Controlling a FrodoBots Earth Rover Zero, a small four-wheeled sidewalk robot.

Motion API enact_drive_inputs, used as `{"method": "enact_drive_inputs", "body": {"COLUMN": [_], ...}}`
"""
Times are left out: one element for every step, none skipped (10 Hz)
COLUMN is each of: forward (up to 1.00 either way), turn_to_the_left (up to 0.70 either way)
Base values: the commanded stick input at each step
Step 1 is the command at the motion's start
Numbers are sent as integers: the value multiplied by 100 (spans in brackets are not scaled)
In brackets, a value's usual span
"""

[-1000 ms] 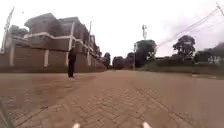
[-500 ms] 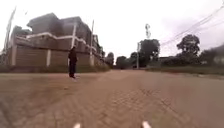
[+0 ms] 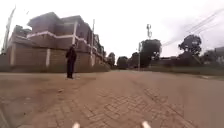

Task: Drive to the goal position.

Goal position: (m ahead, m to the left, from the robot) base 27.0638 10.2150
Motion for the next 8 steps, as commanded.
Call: {"method": "enact_drive_inputs", "body": {"forward": [70,70,70,70,70,70,70,70], "turn_to_the_left": [0,0,0,0,0,0,0,0]}}
